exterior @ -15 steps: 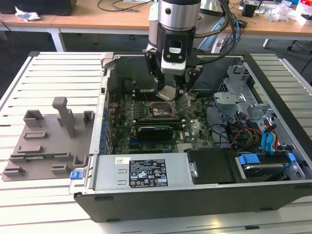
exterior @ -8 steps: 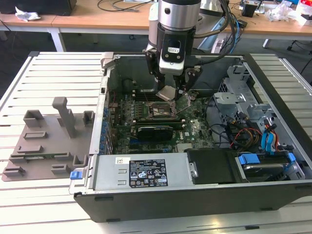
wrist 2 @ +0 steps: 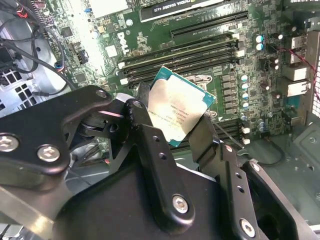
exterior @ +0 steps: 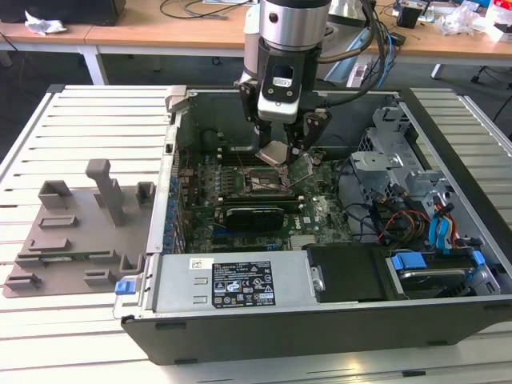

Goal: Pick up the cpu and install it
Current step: 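Place the cpu into insertion slot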

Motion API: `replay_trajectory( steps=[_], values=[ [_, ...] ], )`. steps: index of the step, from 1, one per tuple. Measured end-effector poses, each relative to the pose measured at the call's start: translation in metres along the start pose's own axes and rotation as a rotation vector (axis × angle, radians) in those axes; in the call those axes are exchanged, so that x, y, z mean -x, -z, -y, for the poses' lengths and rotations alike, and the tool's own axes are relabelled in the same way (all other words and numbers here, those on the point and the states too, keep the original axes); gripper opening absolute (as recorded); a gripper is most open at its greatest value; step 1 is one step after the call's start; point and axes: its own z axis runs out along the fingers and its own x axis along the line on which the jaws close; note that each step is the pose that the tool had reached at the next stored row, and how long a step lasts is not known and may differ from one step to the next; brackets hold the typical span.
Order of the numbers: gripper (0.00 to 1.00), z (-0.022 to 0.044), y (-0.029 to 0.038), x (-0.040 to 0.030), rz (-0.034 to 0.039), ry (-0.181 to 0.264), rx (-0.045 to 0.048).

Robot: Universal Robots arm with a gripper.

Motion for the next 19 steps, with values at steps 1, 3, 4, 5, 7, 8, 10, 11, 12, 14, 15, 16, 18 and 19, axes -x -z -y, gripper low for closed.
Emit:
replay_trajectory(
  steps=[1, 3, 4, 5, 7, 8, 10, 11, 12, 14, 15, 16, 18, 19],
  values=[
    [0.55, 0.0, 0.0, 0.0, 0.0, -0.004, -0.0002],
    [0.55, 0.0, 0.0, 0.0, -0.0001, -0.015, -0.0006],
    [0.55, 0.0, 0.0, 0.0, -0.0002, -0.021, -0.0008],
    [0.55, 0.0, 0.0, 0.0, -0.0003, -0.025, -0.001],
    [0.55, 0.0, -0.0001, 0.0, -0.0006, -0.049, -0.0017],
    [0.55, 0.0, -0.0001, 0.0, -0.0008, -0.062, -0.0022],
    [0.55, 0.0, -0.0001, 0.0, -0.0012, -0.094, -0.0033],
    [0.55, 0.0, -0.0001, 0.0, -0.0015, -0.117, -0.0041],
    [0.55, 0.0, -0.0001, 0.0, -0.0017, -0.135, -0.0047],
    [0.55, 0.0, -0.0001, 0.0, -0.0019, -0.151, -0.0053],
    [0.55, 0.0, -0.0001, 0.0, -0.0022, -0.173, -0.0061],
    [0.55, 0.0, -0.0001, 0.0, -0.0024, -0.192, -0.0067],
    [0.55, 0.0, -0.0001, 0.0, -0.0026, -0.207, -0.0073],
    [0.55, 0.0, -0.0001, 0.0, -0.0027, -0.222, -0.0079]
  ],
)
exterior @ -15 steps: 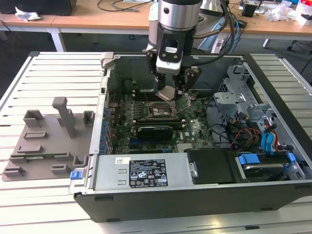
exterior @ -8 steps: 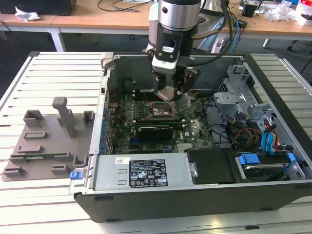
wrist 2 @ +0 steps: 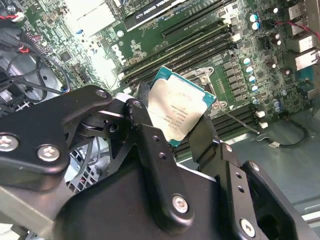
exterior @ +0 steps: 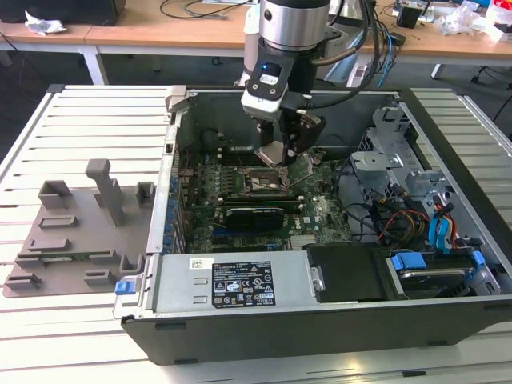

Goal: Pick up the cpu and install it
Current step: 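Place the cpu into insertion slot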

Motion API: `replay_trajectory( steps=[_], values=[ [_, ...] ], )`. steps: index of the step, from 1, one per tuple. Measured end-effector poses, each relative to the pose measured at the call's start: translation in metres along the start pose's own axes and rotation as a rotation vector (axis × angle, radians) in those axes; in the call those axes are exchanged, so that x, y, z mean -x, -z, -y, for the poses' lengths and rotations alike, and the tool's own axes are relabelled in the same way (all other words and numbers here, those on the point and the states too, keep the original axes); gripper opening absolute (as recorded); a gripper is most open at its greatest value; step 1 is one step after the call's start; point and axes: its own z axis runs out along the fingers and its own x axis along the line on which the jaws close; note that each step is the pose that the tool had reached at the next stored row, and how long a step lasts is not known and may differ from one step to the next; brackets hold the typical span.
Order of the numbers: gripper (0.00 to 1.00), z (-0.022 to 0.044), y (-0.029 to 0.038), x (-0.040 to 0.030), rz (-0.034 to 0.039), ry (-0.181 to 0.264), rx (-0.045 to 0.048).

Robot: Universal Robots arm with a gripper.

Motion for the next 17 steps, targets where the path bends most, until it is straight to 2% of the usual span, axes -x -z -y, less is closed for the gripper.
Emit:
replay_trajectory(
  steps=[3, 7, 17],
  values=[
    [0.55, 0.0, 0.0, 0.0, -0.0005, -0.041, -0.0015],
    [0.55, 0.0, 0.0, 0.0, -0.0008, -0.073, -0.0027],
    [0.55, 0.0, -0.0001, 0.0, -0.0021, -0.205, -0.0075]
  ],
)
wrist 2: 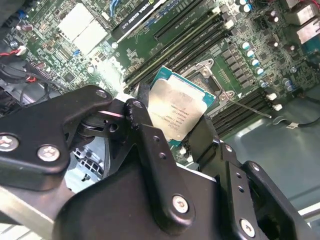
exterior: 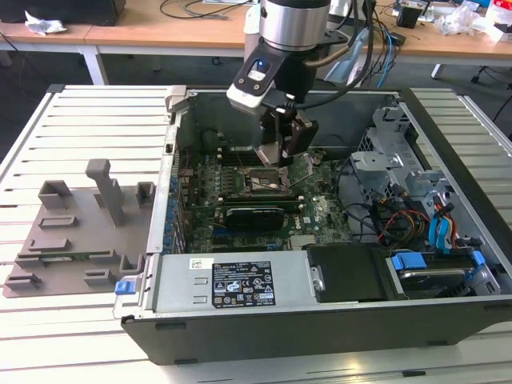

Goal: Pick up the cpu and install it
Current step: 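Place the cpu into insertion slot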

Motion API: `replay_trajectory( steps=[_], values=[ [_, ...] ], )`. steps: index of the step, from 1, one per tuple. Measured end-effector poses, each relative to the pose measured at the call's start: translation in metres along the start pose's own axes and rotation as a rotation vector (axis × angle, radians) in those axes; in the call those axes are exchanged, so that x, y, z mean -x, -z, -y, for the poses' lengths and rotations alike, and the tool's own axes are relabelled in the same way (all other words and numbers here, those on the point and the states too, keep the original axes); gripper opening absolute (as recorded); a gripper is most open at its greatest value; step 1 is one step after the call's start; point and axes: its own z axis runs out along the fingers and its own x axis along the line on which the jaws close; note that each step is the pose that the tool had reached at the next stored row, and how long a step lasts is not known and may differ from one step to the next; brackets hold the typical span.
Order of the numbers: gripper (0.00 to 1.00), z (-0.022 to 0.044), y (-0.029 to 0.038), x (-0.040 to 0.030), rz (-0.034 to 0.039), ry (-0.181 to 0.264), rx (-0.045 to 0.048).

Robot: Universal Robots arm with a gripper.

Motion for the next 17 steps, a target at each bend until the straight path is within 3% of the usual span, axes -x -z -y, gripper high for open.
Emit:
replay_trajectory(
  steps=[17],
  values=[
    [0.55, 0.0, -0.0006, 0.0, -0.0029, -0.252, -0.0091]
  ],
)
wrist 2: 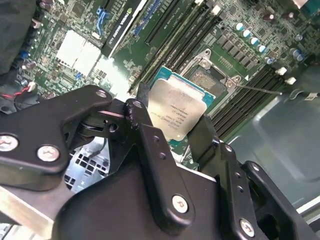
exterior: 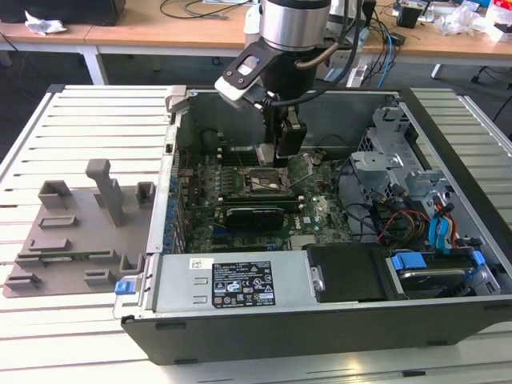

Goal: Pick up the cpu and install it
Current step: 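Place the cpu into insertion slot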

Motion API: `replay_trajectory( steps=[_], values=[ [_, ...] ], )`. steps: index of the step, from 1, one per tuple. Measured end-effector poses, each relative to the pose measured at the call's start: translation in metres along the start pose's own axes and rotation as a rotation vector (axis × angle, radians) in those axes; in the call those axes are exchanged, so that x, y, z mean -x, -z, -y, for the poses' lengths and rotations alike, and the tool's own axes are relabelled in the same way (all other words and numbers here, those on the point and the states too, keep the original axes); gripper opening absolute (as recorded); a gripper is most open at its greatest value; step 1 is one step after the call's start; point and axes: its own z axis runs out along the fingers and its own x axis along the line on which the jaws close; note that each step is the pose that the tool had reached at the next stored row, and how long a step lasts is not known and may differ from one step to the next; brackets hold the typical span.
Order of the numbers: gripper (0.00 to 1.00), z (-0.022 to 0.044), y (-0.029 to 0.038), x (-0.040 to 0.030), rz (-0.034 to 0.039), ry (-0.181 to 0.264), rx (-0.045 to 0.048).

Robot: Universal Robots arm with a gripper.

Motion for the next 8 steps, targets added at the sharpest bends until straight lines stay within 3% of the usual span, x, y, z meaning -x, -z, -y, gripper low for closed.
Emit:
replay_trajectory(
  steps=[8],
  values=[
    [0.55, 0.0, -0.0001, 0.0, -0.0005, -0.083, -0.0031]
  ],
)
